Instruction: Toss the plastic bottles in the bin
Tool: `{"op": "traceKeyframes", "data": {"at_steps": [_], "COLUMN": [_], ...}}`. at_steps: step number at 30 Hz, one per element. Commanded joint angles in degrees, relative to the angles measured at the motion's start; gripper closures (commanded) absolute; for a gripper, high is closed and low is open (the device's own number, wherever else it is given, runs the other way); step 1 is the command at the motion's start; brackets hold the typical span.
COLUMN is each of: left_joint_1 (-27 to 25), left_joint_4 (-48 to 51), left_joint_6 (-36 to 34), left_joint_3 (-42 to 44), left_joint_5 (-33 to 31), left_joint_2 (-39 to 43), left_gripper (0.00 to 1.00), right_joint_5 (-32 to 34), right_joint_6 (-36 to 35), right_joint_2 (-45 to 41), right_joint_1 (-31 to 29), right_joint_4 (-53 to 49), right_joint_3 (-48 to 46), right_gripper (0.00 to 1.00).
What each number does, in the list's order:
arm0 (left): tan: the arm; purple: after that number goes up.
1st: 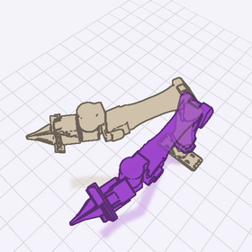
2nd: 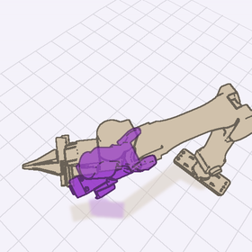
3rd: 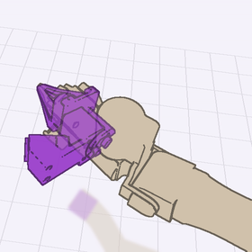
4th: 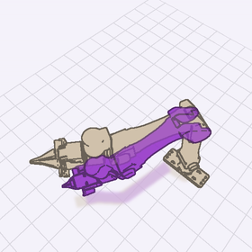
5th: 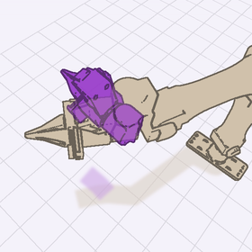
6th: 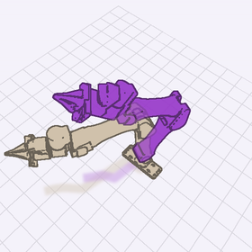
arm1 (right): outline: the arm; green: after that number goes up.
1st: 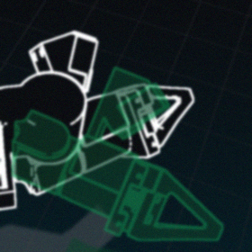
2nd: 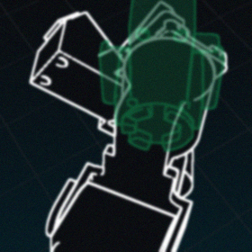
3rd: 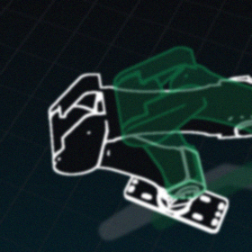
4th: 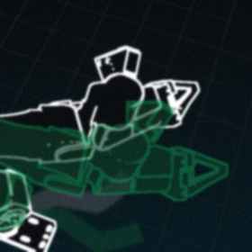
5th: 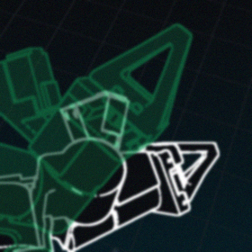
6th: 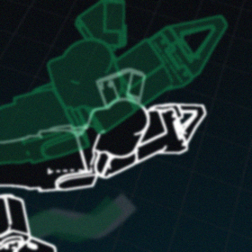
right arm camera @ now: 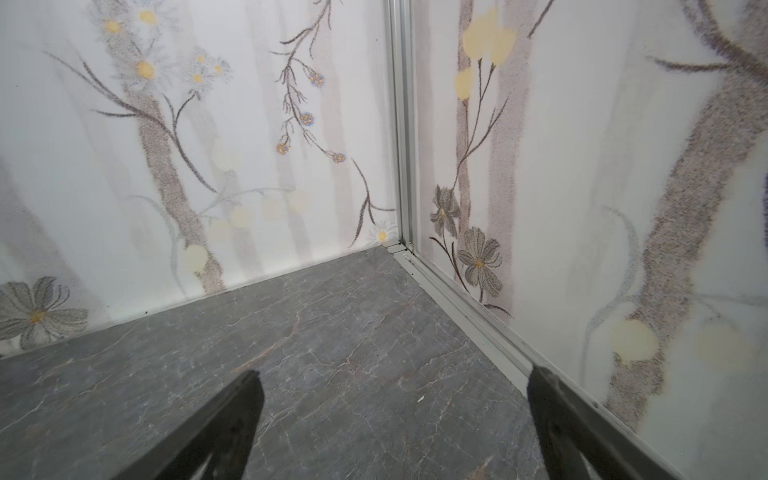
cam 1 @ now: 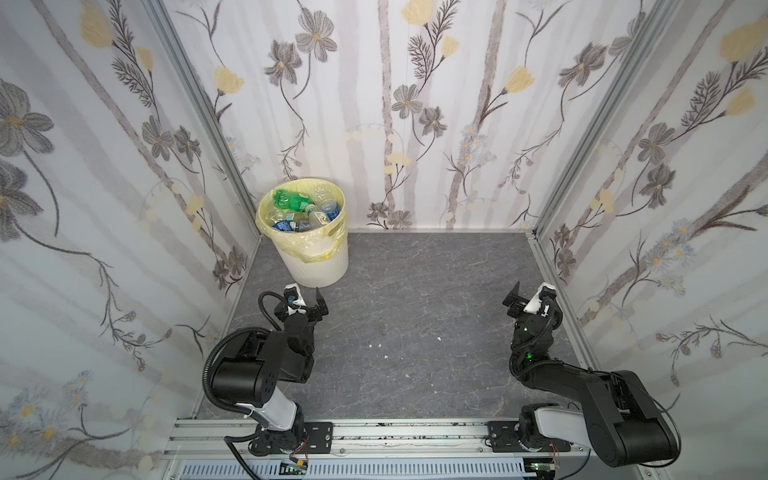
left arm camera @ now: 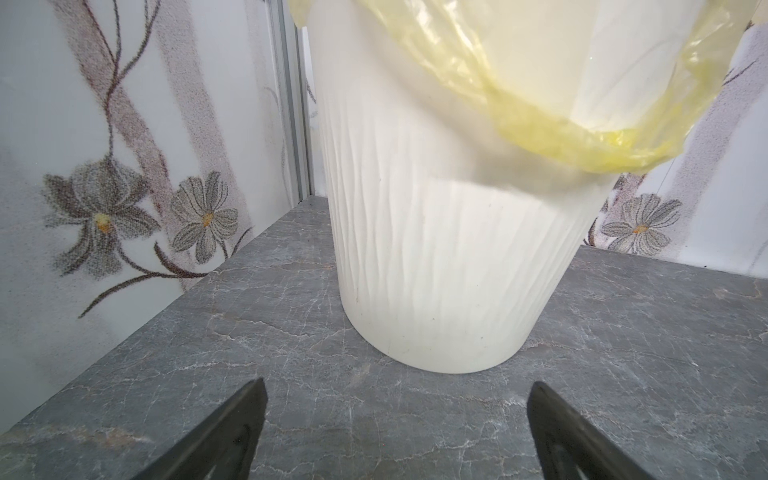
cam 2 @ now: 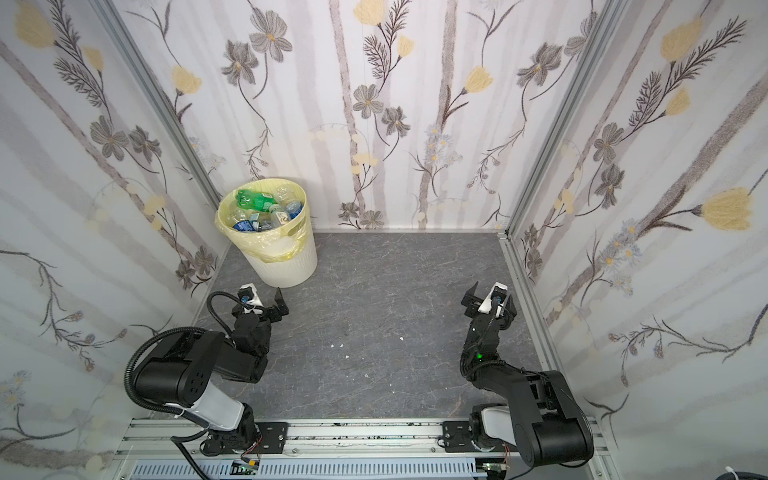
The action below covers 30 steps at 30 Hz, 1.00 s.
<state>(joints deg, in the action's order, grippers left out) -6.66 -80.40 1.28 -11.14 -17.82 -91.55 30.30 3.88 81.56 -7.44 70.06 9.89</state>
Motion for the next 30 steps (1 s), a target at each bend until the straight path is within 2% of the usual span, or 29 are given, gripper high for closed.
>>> {"op": "traceKeyframes", "data": {"at_steps": [1, 3, 5, 7, 9, 12, 15, 30], "left_joint_1": [0.03, 0.13, 0.15, 0.15, 0.15, 0.15, 0.15, 0.15], "left_joint_4": [-2.79, -2.78, -2.76, -2.8, -2.75, -2.74, -2.79, -2.8], "left_joint_6": [-0.31, -0.31, -0.31, -0.31, -0.32, -0.31, -0.31, -0.31], "left_joint_3": [0.1, 0.06, 0.06, 0.04, 0.06, 0.06, 0.02, 0.01], "left_joint_5": [-0.51, -0.47, -0.54, -0.52, -0.52, -0.47, -0.45, -0.4], "left_joint_2": [-0.12, -0.06, -0.08, -0.08, -0.08, -0.1, -0.12, -0.05], "left_gripper": [0.0, 0.0, 0.0, 0.0, 0.0, 0.0, 0.0, 0.0], "right_joint_5": [-5.49, -7.55, -9.16, -8.57, -8.96, -9.18, -10.57, -10.81], "right_joint_6": [-2.07, -2.64, -2.12, -2.62, -1.96, -2.32, -1.17, -1.15], "right_joint_2": [0.51, 2.16, 1.98, 5.98, 3.6, 5.53, 4.87, 4.84], "right_joint_1": [0.06, 0.46, 0.94, 1.15, 1.11, 1.29, 2.27, 2.43], "right_joint_4": [5.3, 8.07, 6.29, 14.32, 9.27, 12.29, 6.8, 7.27], "right_joint_3": [-0.54, -0.72, -0.66, -1.94, -1.53, -1.35, 0.73, 0.48], "right_gripper": [0.0, 0.0, 0.0, 0.0, 0.0, 0.0, 0.0, 0.0]}}
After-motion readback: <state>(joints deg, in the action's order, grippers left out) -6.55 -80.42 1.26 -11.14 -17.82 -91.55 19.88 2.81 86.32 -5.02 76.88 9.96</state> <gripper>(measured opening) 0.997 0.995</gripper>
